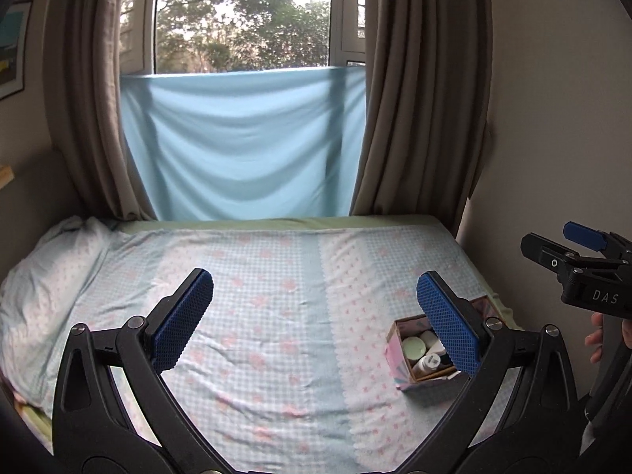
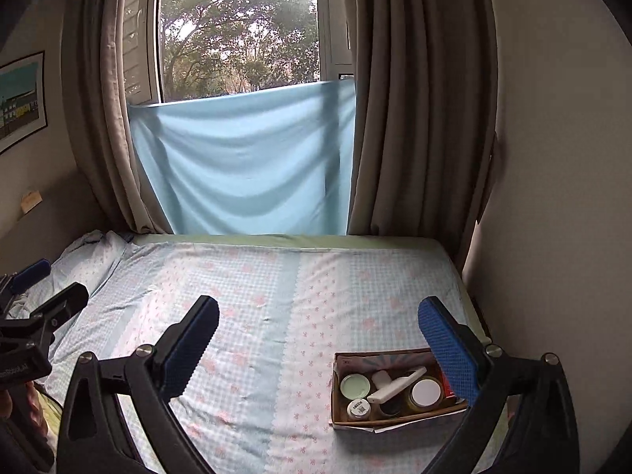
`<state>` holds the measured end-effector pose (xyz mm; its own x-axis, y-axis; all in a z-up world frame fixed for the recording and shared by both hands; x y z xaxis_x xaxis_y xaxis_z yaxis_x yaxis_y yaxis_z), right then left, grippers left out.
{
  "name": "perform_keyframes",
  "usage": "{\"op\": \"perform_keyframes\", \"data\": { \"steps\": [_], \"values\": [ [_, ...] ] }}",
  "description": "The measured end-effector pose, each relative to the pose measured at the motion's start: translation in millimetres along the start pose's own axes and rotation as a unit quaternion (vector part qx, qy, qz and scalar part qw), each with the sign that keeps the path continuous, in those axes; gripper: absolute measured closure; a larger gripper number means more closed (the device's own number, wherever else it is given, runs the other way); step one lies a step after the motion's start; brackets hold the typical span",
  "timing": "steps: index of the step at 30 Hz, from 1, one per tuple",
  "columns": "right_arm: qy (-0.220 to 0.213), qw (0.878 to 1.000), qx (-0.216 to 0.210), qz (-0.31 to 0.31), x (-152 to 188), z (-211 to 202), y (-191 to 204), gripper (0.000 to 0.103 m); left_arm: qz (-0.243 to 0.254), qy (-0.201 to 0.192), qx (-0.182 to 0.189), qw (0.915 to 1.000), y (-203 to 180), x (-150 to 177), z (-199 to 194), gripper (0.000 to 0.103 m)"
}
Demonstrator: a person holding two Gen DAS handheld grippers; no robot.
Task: Organize rigid objects
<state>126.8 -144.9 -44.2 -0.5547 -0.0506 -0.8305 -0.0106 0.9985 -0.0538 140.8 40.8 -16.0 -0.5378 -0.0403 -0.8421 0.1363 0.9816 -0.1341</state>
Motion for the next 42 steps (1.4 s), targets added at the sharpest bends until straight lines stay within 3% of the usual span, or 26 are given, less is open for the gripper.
{"op": "perform_keyframes", "data": {
  "steps": [19,42],
  "values": [
    [-0.009,1.0,0.019,-0.003,-1.4,-7.7,1.0,0.002,-0.016,-0.021,0.002,0.9997,6.1,4.5,-12.3,0.0],
    [-0.012,1.0,0.024,0.007,-4.0,-3.5,-11.3,0.002,-0.001,-0.038,-0.016,0.9991,-8.8,-2.4,-7.6,0.0]
  ]
}}
Point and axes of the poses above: each gripper's, at about its wrist camera, not at the fingertips, and z roughly the way its jaws point, y to its left, x to its underside, the point moved 8 cm from there along z, roughly the way its jaws point, and after that the axes turned 6 degrees about -z, right-handed, at the moved point
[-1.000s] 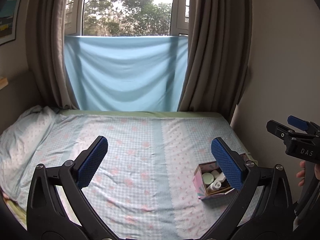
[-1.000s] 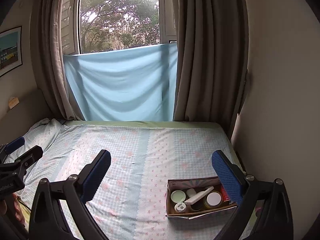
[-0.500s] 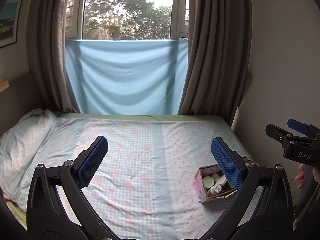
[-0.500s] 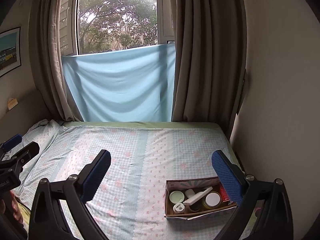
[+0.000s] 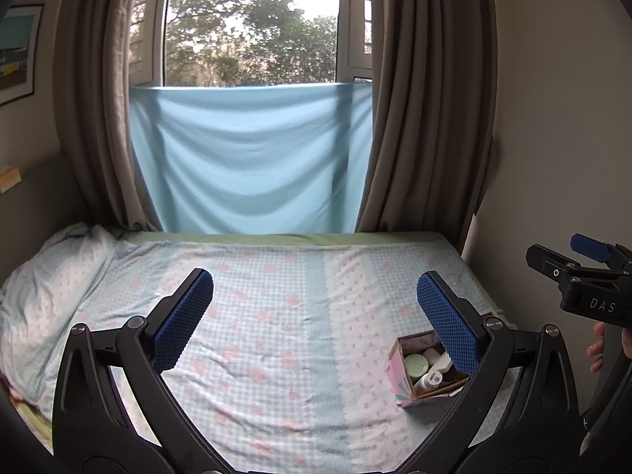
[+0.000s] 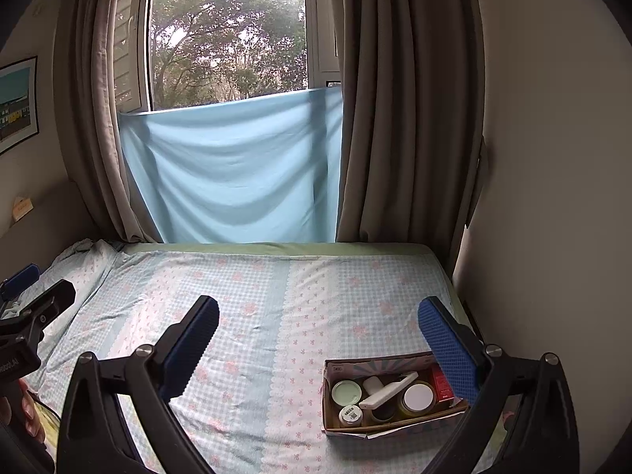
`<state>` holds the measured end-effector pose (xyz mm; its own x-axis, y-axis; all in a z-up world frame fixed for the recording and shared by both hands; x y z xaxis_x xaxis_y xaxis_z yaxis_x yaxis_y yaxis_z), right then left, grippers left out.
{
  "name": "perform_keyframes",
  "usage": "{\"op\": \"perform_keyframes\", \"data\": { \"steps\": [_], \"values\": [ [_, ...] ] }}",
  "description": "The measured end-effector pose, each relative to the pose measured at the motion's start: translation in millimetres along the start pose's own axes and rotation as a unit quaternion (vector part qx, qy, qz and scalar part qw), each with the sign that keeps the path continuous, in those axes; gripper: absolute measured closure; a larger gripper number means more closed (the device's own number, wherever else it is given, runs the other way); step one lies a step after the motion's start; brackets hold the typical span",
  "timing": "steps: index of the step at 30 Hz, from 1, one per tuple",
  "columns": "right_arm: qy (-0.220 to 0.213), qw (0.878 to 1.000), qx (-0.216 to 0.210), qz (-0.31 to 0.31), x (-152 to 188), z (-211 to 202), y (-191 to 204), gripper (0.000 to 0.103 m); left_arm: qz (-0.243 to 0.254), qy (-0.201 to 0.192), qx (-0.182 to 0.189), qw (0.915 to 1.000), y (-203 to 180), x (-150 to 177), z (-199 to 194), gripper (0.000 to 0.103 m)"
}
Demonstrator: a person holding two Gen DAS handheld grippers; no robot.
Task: Organize rigid objects
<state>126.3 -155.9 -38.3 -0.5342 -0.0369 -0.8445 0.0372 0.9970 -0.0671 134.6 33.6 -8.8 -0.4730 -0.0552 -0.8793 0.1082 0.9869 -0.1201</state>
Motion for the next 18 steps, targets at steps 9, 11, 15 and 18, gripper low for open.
{"op": "perform_keyframes", "data": {
  "steps": [9,11,15,18],
  "values": [
    [-0.004,1.0,0.002,-0.001,-4.2,0.6,-2.9,0.002,0.021,-0.015,-0.03,0.9992,-5.0,-4.9,0.9,0.0],
    [-0.004,1.0,0.002,-0.001,-3.4,0.2,-1.8,0.002,0.022,-0.017,-0.034,0.999,-6.2,-5.2,0.6,0.0],
    [-0.004,1.0,0.0,-0.002,-3.7,2.0,-1.1,0.002,0.01,-0.011,-0.049,0.9987,-3.1,-4.7,4.9,0.0],
    [-0.004,1.0,0.001,-0.003,-4.5,2.7,-1.7,0.002,0.003,-0.011,-0.058,0.9983,0.4,-3.6,6.8,0.0]
  ]
}}
Point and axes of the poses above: each gripper's, at about its wrist camera, not at the fingertips, and z roughly the way its jaws point, y to its left, x to its underside, the point moved 8 cm from there along z, roughly the way its jaws point, and after that the axes turned 6 degrees about -z, right-handed, at the moved point
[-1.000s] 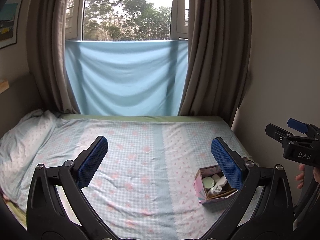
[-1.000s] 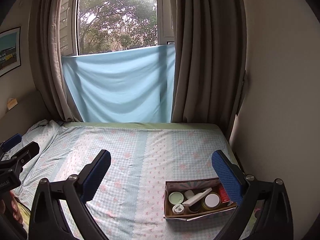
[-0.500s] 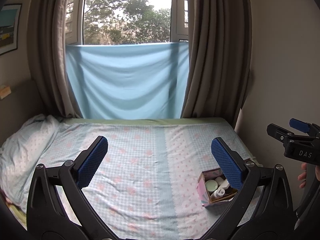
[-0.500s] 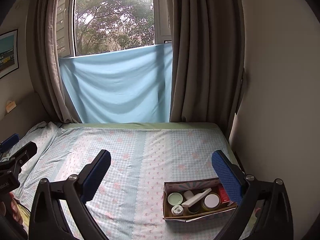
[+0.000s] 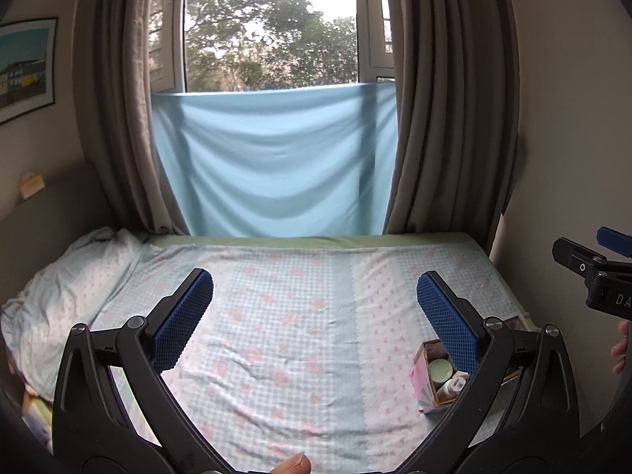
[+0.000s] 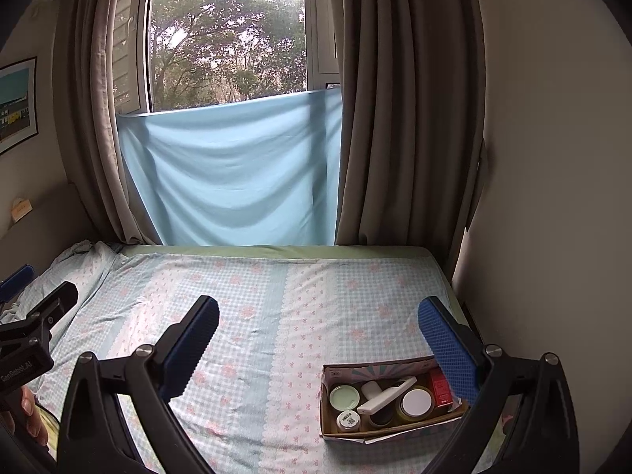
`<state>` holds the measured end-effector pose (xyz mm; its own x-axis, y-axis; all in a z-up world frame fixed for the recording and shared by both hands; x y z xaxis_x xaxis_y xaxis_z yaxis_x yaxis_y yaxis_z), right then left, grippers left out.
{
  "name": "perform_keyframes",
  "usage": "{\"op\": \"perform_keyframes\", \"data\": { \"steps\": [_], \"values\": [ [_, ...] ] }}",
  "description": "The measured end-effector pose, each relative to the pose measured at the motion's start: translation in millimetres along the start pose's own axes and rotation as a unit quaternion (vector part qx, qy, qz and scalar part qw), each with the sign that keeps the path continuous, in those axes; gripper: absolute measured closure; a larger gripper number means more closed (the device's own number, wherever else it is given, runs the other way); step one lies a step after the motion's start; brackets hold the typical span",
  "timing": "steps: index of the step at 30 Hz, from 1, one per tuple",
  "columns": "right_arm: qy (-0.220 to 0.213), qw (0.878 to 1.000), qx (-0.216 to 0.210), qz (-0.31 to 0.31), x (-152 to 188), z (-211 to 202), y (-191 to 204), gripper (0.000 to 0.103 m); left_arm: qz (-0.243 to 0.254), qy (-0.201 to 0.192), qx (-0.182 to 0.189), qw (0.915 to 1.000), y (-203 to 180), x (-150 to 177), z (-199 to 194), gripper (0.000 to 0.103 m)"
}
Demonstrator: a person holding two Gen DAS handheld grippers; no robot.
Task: Organize rigid objects
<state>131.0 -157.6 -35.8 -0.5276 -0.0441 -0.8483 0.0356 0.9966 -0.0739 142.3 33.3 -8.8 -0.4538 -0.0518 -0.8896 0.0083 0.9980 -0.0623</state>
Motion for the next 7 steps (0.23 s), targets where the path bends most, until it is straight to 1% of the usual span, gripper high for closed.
{"op": "perform_keyframes", "data": {
  "steps": [7],
  "values": [
    [0.001,1.0,0.005,0.004,-4.8,5.5,-2.5,0.002,-0.013,-0.009,0.011,0.9998,5.6,-2.5,2.5,0.0]
  ]
}}
Point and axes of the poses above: each gripper's, at about its wrist camera, not at the fingertips, and z roughly the way its jaws point, y to its left, x to its underside, the point moved 8 cm from there along z, roughly the way its jaws point, and after that the axes turned 6 degrees about -z, right-handed, at the moved point
